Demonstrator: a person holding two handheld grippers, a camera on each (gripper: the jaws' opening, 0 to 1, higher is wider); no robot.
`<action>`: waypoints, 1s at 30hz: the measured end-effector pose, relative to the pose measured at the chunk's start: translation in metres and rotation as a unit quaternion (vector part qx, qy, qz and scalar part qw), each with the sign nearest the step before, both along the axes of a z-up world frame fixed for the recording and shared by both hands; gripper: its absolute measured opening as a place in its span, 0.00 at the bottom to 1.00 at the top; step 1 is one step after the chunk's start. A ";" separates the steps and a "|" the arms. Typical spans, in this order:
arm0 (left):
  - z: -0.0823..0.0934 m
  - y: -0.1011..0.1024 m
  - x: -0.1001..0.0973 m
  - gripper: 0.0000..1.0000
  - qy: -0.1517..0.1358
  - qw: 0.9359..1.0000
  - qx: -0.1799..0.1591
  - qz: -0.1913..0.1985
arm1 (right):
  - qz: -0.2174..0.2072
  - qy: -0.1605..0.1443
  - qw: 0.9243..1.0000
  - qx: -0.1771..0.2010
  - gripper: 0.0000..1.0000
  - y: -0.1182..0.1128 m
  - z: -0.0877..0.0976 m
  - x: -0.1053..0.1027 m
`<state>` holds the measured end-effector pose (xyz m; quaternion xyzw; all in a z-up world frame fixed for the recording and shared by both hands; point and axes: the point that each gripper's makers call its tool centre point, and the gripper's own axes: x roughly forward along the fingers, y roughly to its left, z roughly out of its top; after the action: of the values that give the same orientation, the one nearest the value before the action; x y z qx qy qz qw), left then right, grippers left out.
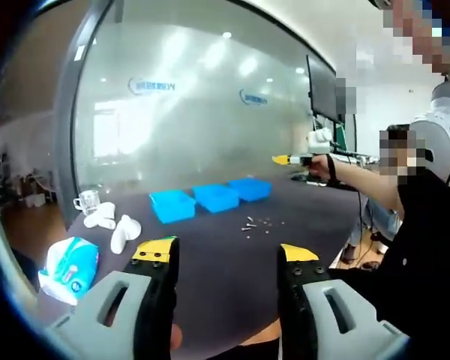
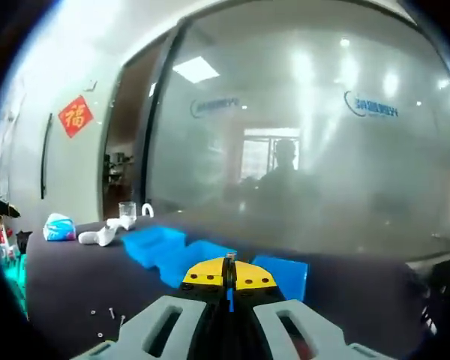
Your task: Sort the screws, nuts, and washers into the corresponding bins
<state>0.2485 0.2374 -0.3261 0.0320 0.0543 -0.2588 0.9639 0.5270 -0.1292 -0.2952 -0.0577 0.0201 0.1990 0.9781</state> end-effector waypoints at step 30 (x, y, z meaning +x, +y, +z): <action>-0.003 0.007 -0.005 0.50 0.008 1.000 -0.018 0.023 | -0.061 0.037 0.997 -0.023 0.00 -0.023 -0.008 0.104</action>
<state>0.2438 0.2447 -0.3293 0.0112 0.0577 -0.2382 0.9694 0.6307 -0.1525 -0.3030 -0.0715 0.0640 0.1400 0.9855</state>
